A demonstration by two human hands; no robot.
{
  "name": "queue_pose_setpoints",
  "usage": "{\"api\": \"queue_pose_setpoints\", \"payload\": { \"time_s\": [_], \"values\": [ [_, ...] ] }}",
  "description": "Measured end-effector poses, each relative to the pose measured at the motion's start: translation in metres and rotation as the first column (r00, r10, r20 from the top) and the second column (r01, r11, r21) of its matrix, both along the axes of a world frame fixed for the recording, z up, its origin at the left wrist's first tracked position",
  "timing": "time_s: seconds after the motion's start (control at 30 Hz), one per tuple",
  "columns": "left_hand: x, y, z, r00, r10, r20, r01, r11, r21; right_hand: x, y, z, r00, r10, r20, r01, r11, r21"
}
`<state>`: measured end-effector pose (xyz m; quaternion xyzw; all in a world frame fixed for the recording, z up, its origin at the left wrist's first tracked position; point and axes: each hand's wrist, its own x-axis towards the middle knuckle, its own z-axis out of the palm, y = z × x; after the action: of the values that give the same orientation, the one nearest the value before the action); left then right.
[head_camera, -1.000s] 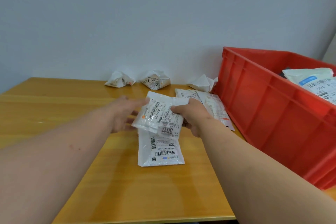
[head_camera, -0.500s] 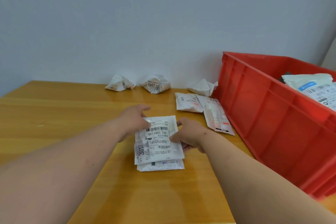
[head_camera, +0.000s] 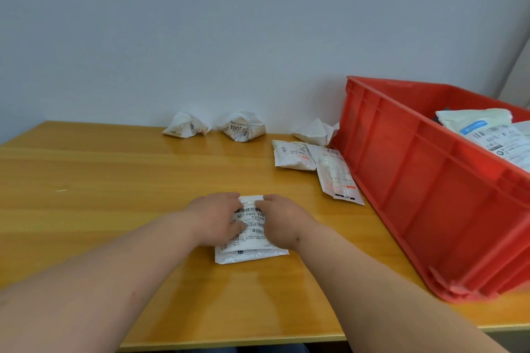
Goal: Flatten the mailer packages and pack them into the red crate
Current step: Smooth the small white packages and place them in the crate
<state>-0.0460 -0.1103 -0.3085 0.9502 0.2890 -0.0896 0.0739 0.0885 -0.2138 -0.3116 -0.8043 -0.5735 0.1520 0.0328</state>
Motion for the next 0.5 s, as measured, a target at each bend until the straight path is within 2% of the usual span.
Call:
{"api": "queue_pose_setpoints", "payload": {
  "time_s": [0.1,0.2,0.33,0.5],
  "values": [
    [-0.005,-0.003,0.003,0.999,0.012,-0.043,-0.014,0.999,-0.052,0.000,0.000,-0.006,1.000,0.020,-0.015,-0.020,1.000,-0.015],
    [-0.008,-0.004,-0.002,0.984,-0.021,-0.177,0.005,0.996,-0.089,-0.004,-0.002,-0.010,0.998,0.063,-0.016,-0.063,0.997,-0.032],
    [-0.009,-0.007,-0.004,0.965,-0.031,-0.261,0.010,0.997,-0.078,-0.002,-0.006,-0.020,0.992,0.105,0.075,-0.100,0.993,-0.070],
    [-0.006,-0.010,-0.003,0.945,-0.028,-0.327,0.007,0.998,-0.063,-0.001,-0.010,-0.031,0.990,0.098,0.102,-0.091,0.994,-0.065]
  ]
}}
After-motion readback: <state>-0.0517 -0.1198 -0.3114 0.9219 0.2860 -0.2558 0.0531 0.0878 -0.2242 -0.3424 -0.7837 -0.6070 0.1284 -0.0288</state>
